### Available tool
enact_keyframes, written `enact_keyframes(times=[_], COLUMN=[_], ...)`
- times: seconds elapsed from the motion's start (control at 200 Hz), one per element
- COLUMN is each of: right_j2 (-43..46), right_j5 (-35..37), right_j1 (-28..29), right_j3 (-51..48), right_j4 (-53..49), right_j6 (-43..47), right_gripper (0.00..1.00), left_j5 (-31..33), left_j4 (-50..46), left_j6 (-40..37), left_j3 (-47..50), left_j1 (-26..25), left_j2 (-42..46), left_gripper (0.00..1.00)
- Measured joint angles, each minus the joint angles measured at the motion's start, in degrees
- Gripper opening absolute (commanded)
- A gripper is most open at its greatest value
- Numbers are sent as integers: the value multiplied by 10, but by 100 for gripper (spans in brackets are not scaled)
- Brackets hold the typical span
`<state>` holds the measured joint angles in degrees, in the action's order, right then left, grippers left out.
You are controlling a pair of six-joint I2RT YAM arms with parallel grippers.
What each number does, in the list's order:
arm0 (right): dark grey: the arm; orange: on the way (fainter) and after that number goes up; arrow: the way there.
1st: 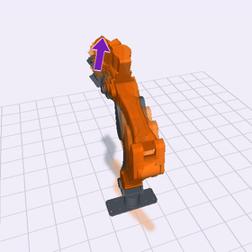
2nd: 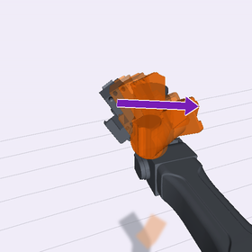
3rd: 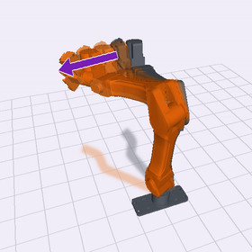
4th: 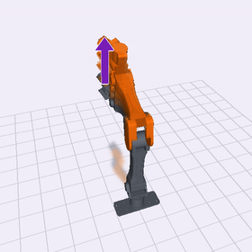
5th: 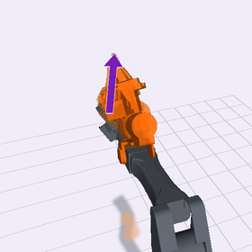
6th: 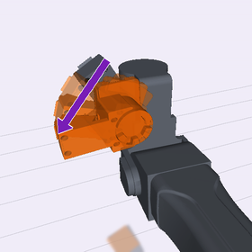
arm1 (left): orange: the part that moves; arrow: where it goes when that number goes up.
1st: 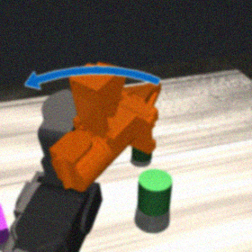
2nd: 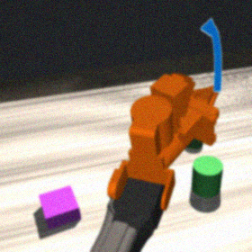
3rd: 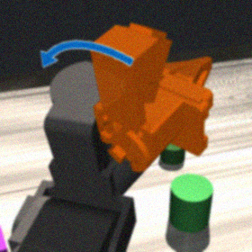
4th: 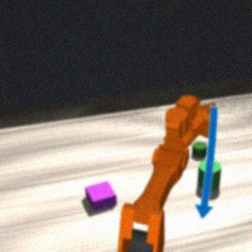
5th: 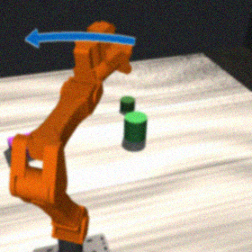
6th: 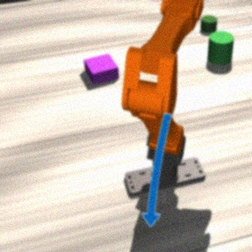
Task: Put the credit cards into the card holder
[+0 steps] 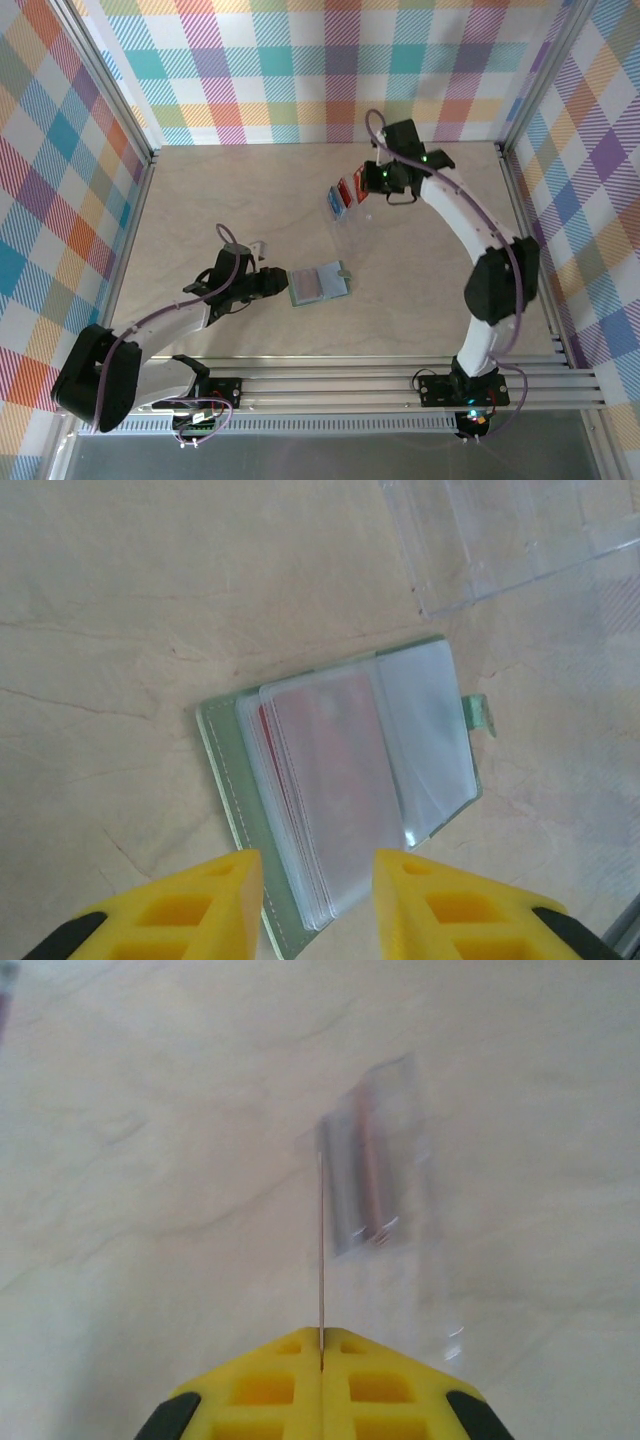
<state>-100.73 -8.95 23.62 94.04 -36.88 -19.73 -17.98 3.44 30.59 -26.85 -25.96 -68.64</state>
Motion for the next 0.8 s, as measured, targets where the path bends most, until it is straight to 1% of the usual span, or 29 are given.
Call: enact_keyframes(times=[0.085, 0.16, 0.295, 0.4, 0.575, 0.695, 0.8], right_j2=[50, 73, 80, 80, 68, 45, 20], right_j5=[-51, -88, -158, -200, -240, -254, -262], right_j1=[18, 32, 45, 46, 53, 56, 57], right_j3=[-106, -194, -336, -414, -462, -467, -468], right_j4=[69, 129, 233, 307, 414, 460, 477], right_j6=[-18, -31, -61, -89, -130, -146, -155], right_gripper=[0, 0, 0, 0, 0, 0, 0], left_j5=[-7, -14, -21, -21, -19, -15, -3], left_j4=[3, 7, 15, 17, 17, 13, 10], left_j6=[0, 0, -1, -3, -12, -18, -20], left_j3=[-5, -9, -21, -31, -47, -57, -62], left_j1=[-4, -8, -19, -28, -36, -37, -37], left_j2=[-19, -33, -56, -68, -94, -115, -119], left_gripper=[34, 33, 29, 25, 14, 12, 10])
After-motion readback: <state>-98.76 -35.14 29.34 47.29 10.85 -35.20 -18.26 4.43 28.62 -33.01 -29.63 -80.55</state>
